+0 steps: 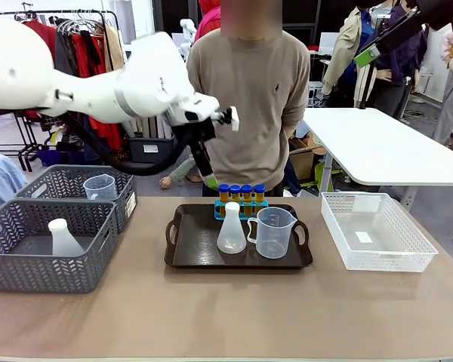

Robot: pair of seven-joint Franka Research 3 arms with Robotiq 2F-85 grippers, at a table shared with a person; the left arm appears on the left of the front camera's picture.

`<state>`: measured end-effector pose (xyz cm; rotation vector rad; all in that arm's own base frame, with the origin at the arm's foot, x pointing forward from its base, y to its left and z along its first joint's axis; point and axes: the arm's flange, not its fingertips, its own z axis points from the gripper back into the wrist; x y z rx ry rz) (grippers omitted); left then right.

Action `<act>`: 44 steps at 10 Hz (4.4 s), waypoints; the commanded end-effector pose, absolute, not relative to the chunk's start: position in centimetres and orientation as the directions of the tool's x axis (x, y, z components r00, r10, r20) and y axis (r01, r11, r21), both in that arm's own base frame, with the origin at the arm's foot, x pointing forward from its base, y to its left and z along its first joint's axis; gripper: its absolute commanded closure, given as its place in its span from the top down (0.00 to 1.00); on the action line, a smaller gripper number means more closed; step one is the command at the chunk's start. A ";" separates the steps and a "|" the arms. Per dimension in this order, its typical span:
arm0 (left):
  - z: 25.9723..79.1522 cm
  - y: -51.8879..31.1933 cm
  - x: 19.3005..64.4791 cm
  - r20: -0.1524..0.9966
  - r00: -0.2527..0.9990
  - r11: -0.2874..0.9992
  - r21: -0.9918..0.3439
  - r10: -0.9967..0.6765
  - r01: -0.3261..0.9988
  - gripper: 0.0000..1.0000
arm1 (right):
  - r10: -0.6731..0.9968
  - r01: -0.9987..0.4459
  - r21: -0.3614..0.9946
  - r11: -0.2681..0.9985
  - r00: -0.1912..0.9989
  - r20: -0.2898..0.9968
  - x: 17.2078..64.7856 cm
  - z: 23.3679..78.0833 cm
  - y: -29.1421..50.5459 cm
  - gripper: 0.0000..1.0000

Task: Prepare the laboratory tools.
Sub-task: Pick up one Small flask and place it on the Handle tray.

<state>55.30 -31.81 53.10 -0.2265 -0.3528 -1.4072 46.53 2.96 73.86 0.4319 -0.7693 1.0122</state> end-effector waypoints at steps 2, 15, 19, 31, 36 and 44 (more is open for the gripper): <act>58.5 -27.0 54.1 0.445 0.128 0.172 0.061 -0.886 0.983 1.00 | 0.593 -0.878 -0.025 0.478 0.302 0.746 46.4 73.9 3.0 1.00; 74.5 -12.7 53.3 0.684 0.117 0.309 0.164 -0.720 0.937 1.00 | 0.593 -0.878 -0.025 0.478 0.302 0.746 46.4 73.9 3.0 1.00; 74.9 -13.1 53.5 0.682 0.138 0.333 0.162 -0.718 0.929 1.00 | 0.593 -0.878 -0.025 0.478 0.302 0.746 46.4 73.9 3.0 1.00; 74.9 -13.1 53.5 0.682 0.138 0.333 0.162 -0.718 0.929 1.00 | 0.593 -0.878 -0.025 0.478 0.302 0.746 46.4 73.9 3.0 1.00; 74.9 -13.1 53.5 0.682 0.138 0.333 0.162 -0.718 0.929 1.00 | 0.593 -0.878 -0.025 0.478 0.302 0.746 46.4 73.9 3.0 1.00; 74.9 -13.1 53.5 0.682 0.138 0.333 0.162 -0.718 0.929 1.00 | 0.593 -0.878 -0.025 0.478 0.302 0.746 46.4 73.9 3.0 1.00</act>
